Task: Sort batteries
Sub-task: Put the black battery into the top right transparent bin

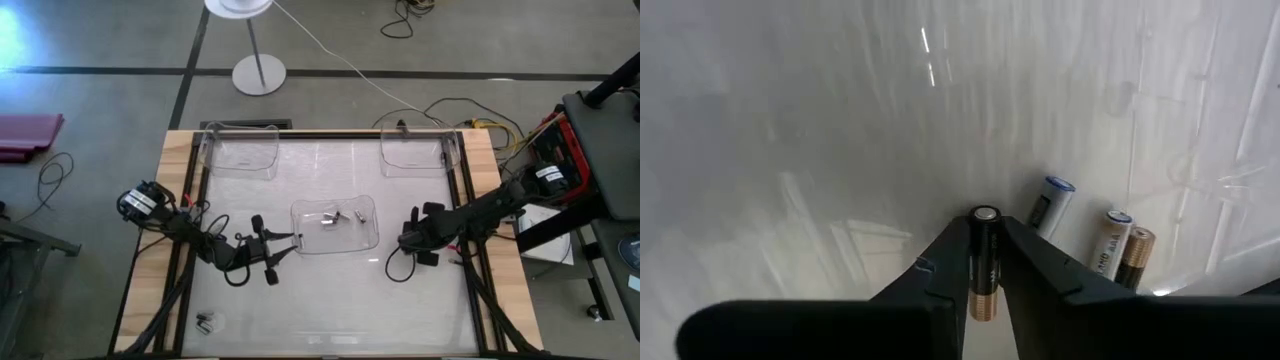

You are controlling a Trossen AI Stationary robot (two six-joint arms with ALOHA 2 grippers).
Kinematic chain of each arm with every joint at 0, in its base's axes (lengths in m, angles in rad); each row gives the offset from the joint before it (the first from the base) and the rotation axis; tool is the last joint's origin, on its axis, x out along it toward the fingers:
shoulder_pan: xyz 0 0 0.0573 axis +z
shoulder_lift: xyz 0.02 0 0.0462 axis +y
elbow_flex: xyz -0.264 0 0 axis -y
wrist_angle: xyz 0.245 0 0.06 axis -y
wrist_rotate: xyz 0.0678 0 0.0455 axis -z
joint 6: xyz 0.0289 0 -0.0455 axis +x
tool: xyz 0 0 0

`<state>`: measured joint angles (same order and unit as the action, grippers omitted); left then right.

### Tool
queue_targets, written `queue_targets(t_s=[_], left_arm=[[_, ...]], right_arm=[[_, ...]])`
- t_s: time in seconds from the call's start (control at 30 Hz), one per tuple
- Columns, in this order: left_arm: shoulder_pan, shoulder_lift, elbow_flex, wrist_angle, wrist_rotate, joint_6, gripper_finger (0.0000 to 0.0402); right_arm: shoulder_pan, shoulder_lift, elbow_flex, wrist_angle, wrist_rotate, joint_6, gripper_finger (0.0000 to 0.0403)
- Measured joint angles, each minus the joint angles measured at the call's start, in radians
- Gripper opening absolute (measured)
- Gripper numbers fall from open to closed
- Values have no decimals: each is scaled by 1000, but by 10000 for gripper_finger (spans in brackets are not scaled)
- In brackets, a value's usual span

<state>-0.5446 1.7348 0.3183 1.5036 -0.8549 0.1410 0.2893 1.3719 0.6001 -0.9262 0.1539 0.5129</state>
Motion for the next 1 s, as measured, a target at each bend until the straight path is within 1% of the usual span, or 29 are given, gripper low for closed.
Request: queue_targets(t_s=[0.17, 0.23, 0.33, 0.4, 0.5, 0.6, 0.73, 0.83, 0.9, 1.0], left_arm=[[0, 0, 0, 0, 0, -3, 135], [0, 0, 0, 1, 0, -3, 135], [0, 0, 0, 7, 0, -3, 135], [0, 0, 0, 12, 0, -3, 135], [0, 0, 5, 14, 0, 6, 135], [0, 0, 11, 14, 0, 8, 135], [0, 0, 13, 14, 0, 8, 135], [0, 0, 13, 14, 0, 8, 135], [0, 0, 13, 14, 0, 8, 135], [-1, 0, 13, 14, 0, 8, 135]], right_arm=[[-1, -42, 23, -16, -14, 30, 19], [-1, -72, 73, -24, -31, 45, 18], [-10, -109, 157, -90, -49, 49, 19], [-35, -133, 227, -110, -28, 72, 19], [-102, -171, 312, -139, 38, 97, 19], [-214, -189, 385, -135, 94, 98, 19], [-432, -189, 451, -133, 111, 85, 19], [-613, -168, 477, -108, 108, 13, 19], [-732, -154, 485, -52, 100, -34, 21], [-897, -125, 485, 39, 48, -92, 21]])
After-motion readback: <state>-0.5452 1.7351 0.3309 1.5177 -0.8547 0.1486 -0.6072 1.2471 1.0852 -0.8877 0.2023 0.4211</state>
